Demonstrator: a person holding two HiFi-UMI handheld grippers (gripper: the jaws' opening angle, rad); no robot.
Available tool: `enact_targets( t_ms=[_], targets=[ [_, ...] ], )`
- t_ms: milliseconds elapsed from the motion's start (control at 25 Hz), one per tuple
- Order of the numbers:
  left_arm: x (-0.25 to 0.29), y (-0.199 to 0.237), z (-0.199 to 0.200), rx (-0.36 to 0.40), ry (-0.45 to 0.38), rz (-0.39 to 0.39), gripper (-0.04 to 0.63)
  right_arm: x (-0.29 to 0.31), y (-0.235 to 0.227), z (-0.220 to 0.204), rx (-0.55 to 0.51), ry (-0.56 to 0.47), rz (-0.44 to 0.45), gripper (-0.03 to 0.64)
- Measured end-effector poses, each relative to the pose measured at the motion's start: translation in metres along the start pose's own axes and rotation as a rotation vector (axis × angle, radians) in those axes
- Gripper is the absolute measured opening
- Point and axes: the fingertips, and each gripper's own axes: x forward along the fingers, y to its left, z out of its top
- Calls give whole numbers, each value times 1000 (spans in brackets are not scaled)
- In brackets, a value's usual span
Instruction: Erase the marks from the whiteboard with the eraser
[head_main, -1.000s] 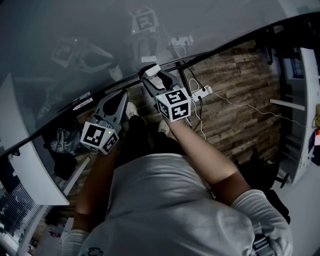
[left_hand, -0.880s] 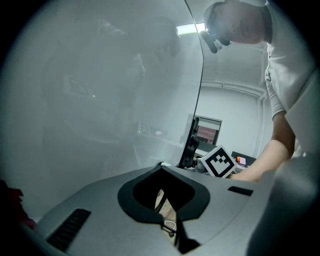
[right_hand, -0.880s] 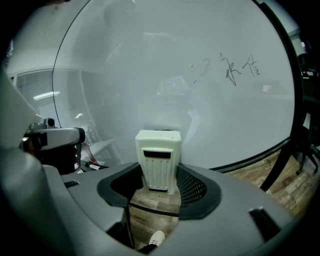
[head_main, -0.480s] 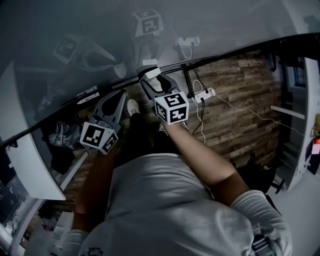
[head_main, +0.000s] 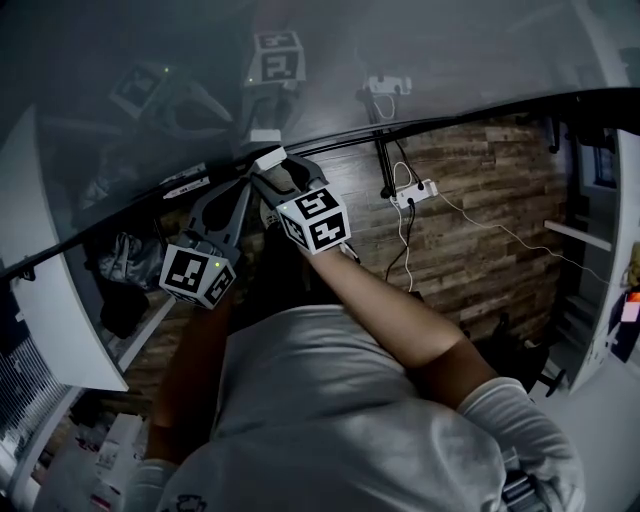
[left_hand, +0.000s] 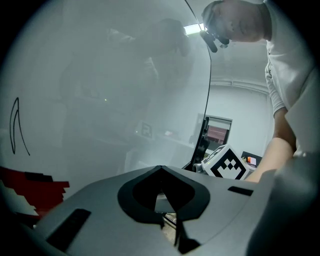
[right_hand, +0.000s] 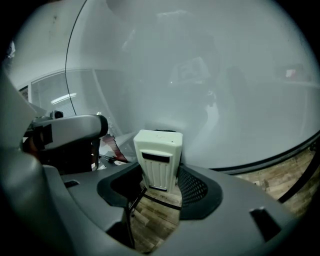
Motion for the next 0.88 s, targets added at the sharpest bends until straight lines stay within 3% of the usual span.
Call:
enact_targets(
  t_ms=[200,440,680,880],
  targets=[
    [5,-4,2,-3,-3,-2,6,-3,-4,2,-1,1,17,233],
    [5,-5,4,2,-12,-32,6,-7,-15,3,11,-15,-27,233],
    [42,-40,4,8,4,-65,6,-57,-79,14,45,-57,-102,233],
    [42,-37,3,14,2,-94,6,-71,-102,20,46,-74,-171,233]
  ],
)
